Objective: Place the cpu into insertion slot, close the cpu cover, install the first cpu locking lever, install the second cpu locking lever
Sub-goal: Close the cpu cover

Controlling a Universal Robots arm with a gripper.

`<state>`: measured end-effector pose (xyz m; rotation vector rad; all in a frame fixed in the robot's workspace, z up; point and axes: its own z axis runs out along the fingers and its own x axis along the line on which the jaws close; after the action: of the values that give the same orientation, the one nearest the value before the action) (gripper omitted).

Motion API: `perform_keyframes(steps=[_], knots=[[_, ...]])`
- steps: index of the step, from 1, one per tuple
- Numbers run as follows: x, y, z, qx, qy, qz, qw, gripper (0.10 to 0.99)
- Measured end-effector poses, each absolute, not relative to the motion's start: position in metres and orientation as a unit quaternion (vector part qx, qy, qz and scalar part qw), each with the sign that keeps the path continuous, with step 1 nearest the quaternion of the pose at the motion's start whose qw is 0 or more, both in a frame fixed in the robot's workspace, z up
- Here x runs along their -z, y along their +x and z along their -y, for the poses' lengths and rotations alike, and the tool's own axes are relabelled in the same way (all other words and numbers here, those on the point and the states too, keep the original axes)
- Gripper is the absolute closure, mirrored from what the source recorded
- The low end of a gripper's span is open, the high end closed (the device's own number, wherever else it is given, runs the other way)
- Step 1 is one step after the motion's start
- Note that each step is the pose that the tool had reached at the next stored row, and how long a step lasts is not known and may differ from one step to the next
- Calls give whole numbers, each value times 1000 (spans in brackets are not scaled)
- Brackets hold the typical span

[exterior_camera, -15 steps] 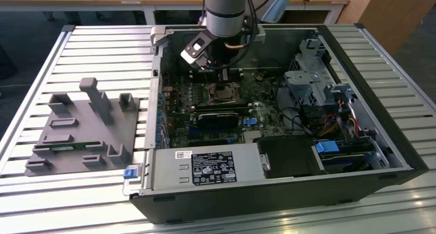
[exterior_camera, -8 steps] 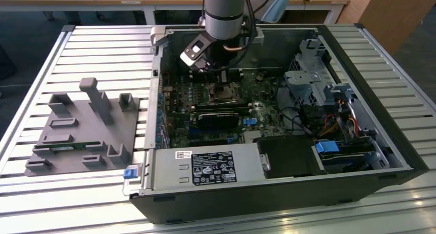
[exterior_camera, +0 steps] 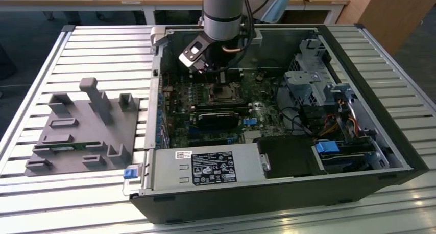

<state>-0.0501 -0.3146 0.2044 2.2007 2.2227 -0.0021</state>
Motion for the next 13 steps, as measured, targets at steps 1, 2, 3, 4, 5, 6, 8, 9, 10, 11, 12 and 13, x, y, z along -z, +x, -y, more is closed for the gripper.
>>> perform_keyframes(steps=[1,2,3,4,5,6,8,9,10,11,12,13], knots=[[-204,-50,315,1,704,-711,7,976],[-204,-50,315,1,704,-711,7,976],[-203,-50,315,1,704,-711,7,976],[-203,-50,315,1,704,-711,7,976],[-203,-50,315,1,704,-711,7,976],[-203,-50,315,1,704,-711,7,976],[-202,-50,315,1,704,-711,7,976],[-201,-50,315,1,704,-711,7,976],[-201,-50,315,1,704,-711,7,976],[-200,-50,315,1,704,-711,7,976],[-200,-50,315,1,704,-711,7,976],[-200,-50,315,1,704,-711,7,976]])
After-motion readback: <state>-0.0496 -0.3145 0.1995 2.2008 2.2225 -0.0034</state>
